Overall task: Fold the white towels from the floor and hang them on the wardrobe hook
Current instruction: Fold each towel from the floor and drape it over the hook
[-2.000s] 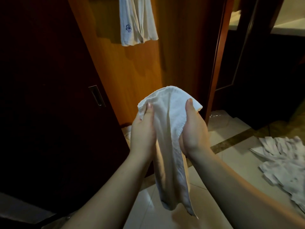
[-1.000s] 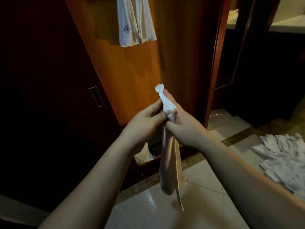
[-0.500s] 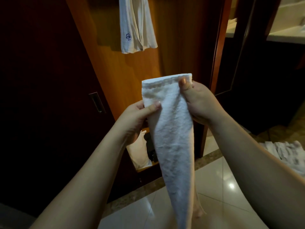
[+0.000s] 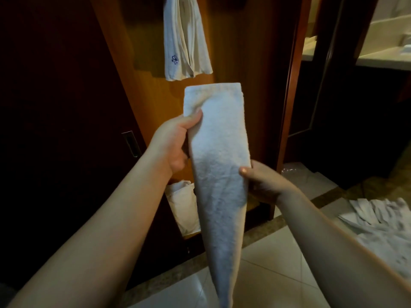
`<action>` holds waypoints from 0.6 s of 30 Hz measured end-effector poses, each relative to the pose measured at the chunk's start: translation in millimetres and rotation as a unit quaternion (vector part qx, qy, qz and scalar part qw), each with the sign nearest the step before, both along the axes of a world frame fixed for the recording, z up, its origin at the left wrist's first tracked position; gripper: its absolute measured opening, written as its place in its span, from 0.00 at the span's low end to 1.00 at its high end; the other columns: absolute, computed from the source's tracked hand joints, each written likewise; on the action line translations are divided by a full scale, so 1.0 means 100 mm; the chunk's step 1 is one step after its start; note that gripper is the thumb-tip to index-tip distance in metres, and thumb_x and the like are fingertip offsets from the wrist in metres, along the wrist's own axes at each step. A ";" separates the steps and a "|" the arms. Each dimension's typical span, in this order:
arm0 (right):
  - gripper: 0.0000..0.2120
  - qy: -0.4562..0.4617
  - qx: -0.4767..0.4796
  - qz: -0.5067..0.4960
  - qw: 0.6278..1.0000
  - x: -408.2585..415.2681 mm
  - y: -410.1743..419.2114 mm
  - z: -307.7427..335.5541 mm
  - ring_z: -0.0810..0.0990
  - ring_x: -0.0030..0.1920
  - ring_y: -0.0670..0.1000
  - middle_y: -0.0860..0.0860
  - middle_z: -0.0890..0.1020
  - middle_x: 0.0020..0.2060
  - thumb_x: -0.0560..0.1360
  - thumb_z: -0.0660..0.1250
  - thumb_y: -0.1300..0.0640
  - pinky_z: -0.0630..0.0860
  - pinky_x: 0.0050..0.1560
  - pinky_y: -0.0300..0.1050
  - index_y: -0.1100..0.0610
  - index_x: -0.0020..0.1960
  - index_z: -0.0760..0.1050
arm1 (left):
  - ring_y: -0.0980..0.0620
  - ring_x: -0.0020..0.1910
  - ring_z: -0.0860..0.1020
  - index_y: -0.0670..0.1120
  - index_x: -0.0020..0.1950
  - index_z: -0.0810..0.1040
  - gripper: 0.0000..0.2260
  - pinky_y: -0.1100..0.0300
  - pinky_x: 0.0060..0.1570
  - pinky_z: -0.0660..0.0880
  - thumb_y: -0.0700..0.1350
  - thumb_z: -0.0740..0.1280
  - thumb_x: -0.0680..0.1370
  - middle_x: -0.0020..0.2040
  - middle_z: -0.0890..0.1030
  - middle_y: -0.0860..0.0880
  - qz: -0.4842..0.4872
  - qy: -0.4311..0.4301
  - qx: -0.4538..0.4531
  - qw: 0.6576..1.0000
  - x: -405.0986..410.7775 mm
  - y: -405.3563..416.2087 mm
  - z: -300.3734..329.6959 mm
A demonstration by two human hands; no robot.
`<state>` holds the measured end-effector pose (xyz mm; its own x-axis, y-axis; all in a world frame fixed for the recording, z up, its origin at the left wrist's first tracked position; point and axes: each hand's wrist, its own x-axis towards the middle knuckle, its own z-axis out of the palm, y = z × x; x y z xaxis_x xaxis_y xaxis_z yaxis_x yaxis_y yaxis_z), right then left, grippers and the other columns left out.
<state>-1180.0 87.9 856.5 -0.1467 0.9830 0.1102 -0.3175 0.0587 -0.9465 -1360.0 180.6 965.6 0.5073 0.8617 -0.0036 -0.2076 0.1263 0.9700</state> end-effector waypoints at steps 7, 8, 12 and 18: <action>0.42 -0.019 -0.029 -0.066 0.997 -0.22 0.19 -0.19 0.83 0.61 0.57 0.56 0.85 0.59 0.56 0.86 0.41 0.81 0.55 0.46 0.59 0.64 0.77 | 0.46 0.45 0.87 0.42 0.57 0.82 0.11 0.53 0.35 0.82 0.46 0.71 0.77 0.48 0.87 0.45 0.023 0.012 -0.017 1.000 -0.05 0.25 0.29; 0.42 -0.014 -0.024 -0.077 0.997 -0.24 0.21 -0.19 0.84 0.60 0.57 0.57 0.85 0.59 0.56 0.86 0.41 0.82 0.54 0.47 0.59 0.63 0.78 | 0.46 0.45 0.87 0.42 0.57 0.81 0.11 0.53 0.35 0.82 0.46 0.71 0.78 0.47 0.87 0.45 0.022 0.013 -0.012 1.000 -0.07 0.28 0.32; 0.33 -0.030 0.007 -0.087 0.996 -0.30 0.27 -0.14 0.86 0.55 0.57 0.57 0.87 0.53 0.54 0.85 0.37 0.83 0.50 0.46 0.55 0.52 0.87 | 0.46 0.46 0.86 0.41 0.57 0.81 0.09 0.52 0.35 0.82 0.45 0.68 0.80 0.47 0.87 0.44 0.005 0.007 -0.008 1.000 -0.11 0.32 0.43; 0.43 -0.049 0.034 -0.091 0.994 -0.24 0.24 0.13 0.87 0.51 0.55 0.55 0.88 0.50 0.46 0.83 0.29 0.83 0.48 0.45 0.57 0.51 0.85 | 0.43 0.48 0.86 0.40 0.57 0.80 0.09 0.47 0.41 0.83 0.43 0.69 0.79 0.48 0.87 0.42 -0.005 -0.032 -0.048 0.998 -0.16 0.35 0.56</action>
<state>-1204.0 111.9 869.5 0.0199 0.9850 0.1713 -0.2012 0.1718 -0.9644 -1376.2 215.6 1021.3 0.5185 0.8535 -0.0526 -0.2665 0.2197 0.9385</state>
